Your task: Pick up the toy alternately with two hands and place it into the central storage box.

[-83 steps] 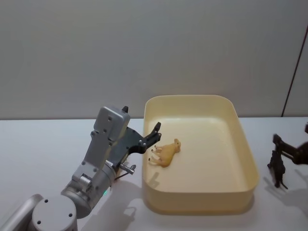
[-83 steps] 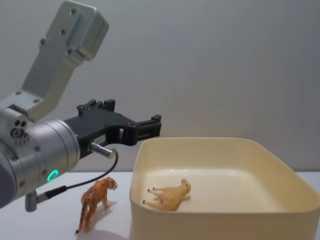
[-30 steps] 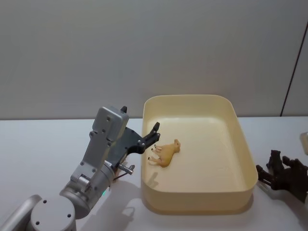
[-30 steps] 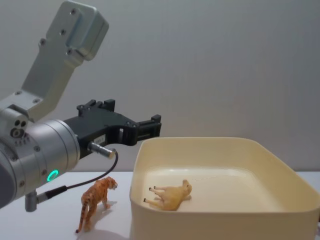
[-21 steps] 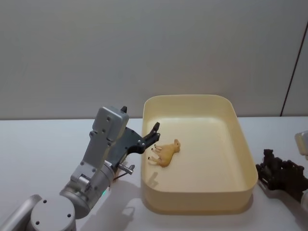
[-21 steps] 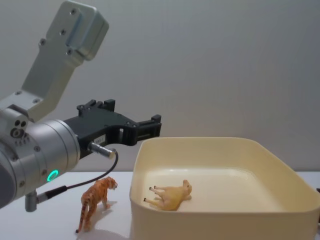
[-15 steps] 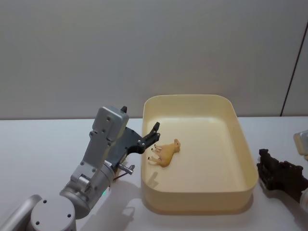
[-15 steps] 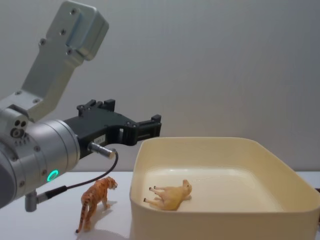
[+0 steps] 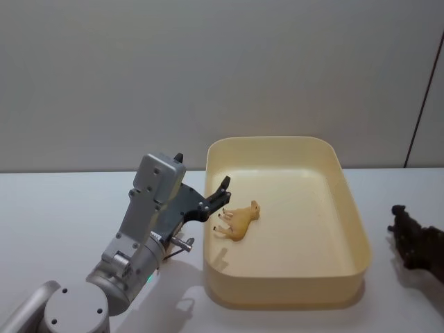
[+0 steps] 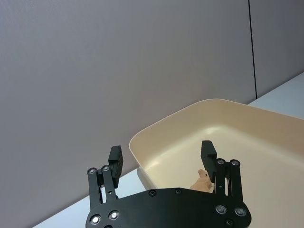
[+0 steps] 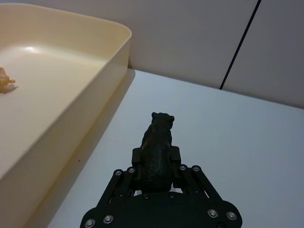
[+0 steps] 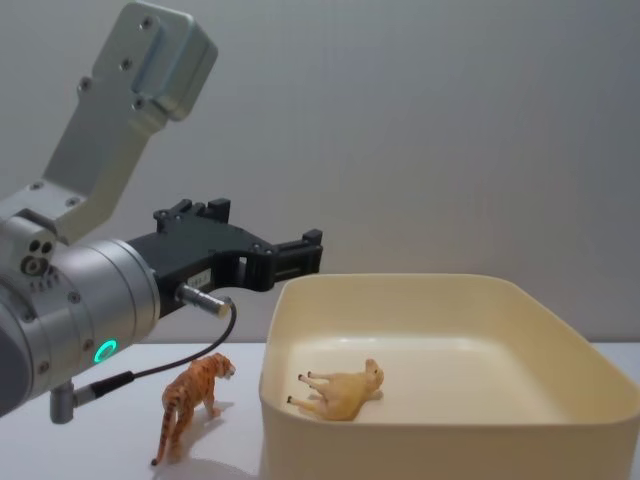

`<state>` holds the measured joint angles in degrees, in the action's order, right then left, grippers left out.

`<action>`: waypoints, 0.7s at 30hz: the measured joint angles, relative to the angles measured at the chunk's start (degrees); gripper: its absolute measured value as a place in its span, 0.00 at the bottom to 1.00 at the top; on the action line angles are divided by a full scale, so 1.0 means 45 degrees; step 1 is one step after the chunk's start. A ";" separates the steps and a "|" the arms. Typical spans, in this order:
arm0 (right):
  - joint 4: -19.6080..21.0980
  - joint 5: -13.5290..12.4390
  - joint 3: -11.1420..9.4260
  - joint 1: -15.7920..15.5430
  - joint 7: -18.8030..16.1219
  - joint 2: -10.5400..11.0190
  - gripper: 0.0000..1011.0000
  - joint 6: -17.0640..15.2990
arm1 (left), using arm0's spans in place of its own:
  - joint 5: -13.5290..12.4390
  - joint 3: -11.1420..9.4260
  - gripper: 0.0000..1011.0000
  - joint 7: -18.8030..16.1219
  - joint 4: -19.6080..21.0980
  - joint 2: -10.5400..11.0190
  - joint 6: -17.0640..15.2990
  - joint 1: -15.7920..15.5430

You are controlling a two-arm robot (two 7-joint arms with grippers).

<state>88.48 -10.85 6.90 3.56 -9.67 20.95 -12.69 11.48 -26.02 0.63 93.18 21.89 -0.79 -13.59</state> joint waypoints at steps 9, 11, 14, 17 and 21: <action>0.0816 -0.0300 -0.0282 -0.0468 -0.0109 0.0325 0.31 0.0765 | 0.0000 0.0000 0.99 0.0000 0.0000 0.0000 0.0000 0.0000; 0.1117 -0.0467 -0.0325 -0.0523 -0.0326 0.0385 0.31 0.0866 | 0.0000 0.0000 0.99 0.0000 0.0000 0.0000 0.0000 0.0000; 0.1295 -0.0605 -0.0335 -0.0517 -0.0549 0.0394 0.31 0.0883 | 0.0000 0.0000 0.99 0.0000 0.0000 -0.0001 0.0000 0.0000; 0.1519 -0.0823 -0.0294 -0.0348 -0.0955 0.0338 0.31 0.0845 | 0.0000 0.0000 0.99 0.0000 0.0000 0.0000 -0.0001 0.0000; 0.1584 -0.0995 -0.0154 0.0018 -0.1376 0.0138 0.31 0.0664 | 0.0000 0.0000 0.99 0.0001 0.0000 0.0000 0.0000 0.0000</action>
<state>95.60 -15.33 6.21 3.64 -15.86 21.58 -9.70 11.48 -26.02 0.63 93.18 21.89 -0.80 -13.59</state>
